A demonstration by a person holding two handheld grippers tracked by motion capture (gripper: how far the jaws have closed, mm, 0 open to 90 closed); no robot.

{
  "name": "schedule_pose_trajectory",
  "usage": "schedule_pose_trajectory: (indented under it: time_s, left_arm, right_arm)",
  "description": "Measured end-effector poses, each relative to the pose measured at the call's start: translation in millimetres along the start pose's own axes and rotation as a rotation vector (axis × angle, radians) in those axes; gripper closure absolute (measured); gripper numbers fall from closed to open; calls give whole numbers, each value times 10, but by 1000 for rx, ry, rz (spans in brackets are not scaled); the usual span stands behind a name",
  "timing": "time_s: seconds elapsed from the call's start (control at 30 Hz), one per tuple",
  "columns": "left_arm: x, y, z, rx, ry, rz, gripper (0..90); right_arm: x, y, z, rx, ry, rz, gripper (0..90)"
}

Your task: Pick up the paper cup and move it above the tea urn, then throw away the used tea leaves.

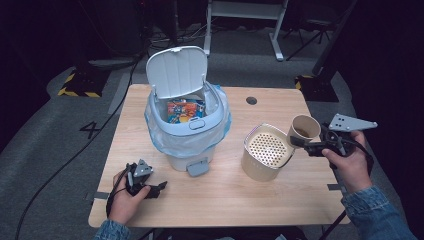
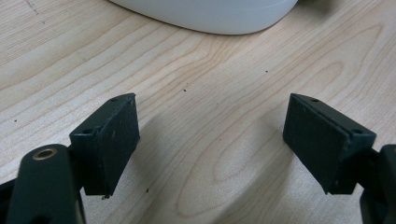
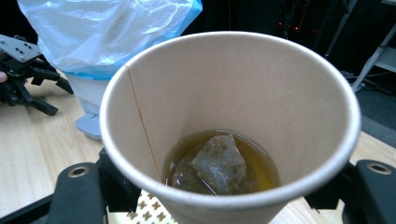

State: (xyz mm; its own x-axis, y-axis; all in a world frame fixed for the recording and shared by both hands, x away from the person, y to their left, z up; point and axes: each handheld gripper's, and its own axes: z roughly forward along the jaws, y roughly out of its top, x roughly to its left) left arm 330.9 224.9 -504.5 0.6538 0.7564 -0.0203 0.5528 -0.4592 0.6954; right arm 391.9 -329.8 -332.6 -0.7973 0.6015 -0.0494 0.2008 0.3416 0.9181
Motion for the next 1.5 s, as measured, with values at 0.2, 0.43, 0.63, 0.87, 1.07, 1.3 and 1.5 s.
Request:
schedule_pose_trajectory:
  time_s: [0.2,0.43,0.63,0.87,1.07,1.3,1.5]
  left_arm:
    - [0,0,0,0,0,1,189]
    - [0,0,0,0,0,1,188]
    - [0,0,0,0,0,0,189]
    - [-1,0,0,0,1,1,189]
    - [-1,-1,0,0,1,1,189]
    - [-1,0,0,0,1,1,189]
    - [-2,-1,0,-1,1,1,189]
  right_arm:
    - [-51,79,145,17,3,-22,294]
    - [-91,143,288,48,-15,-59,295]
    - [-87,146,346,72,-39,-120,296]
    - [-76,133,359,119,-106,-255,301]
    - [-45,123,365,164,-160,-430,304]
    - [39,109,384,234,-236,-661,312]
    - [105,74,437,320,-298,-875,314]
